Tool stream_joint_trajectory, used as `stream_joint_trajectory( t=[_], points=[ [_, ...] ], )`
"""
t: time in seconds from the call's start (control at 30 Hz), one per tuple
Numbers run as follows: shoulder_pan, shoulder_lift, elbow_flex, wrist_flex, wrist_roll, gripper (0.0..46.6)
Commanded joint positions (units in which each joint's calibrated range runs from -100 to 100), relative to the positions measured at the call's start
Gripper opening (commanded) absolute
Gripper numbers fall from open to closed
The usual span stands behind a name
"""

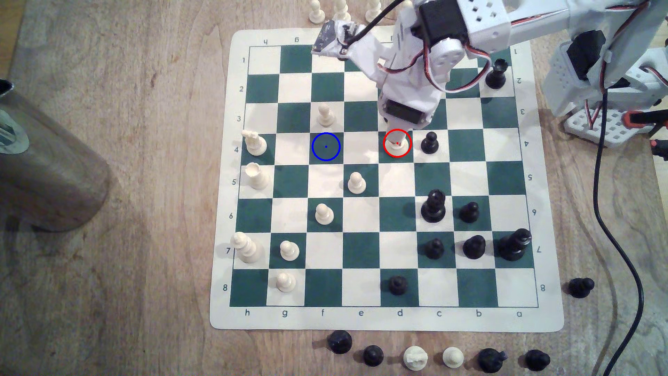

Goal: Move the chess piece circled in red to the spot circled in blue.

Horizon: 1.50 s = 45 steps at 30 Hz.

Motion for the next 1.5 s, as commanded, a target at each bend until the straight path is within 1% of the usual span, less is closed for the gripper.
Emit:
stream_joint_trajectory(
  t=[0.0,0.47,0.7,1.33,1.4,1.47],
  points=[
    [-0.2,-0.3,-3.4,-1.1,-0.1,13.5],
    [0.5,3.1,-0.3,-4.1,0.6,12.4],
    [0.8,1.4,0.4,-3.5,1.0,12.3],
    [0.5,2.1,1.7,-5.3,0.9,11.5],
    [0.5,2.1,1.7,-5.3,0.9,10.7],
    [0.4,1.9,1.9,-5.2,0.9,3.8]
  ],
)
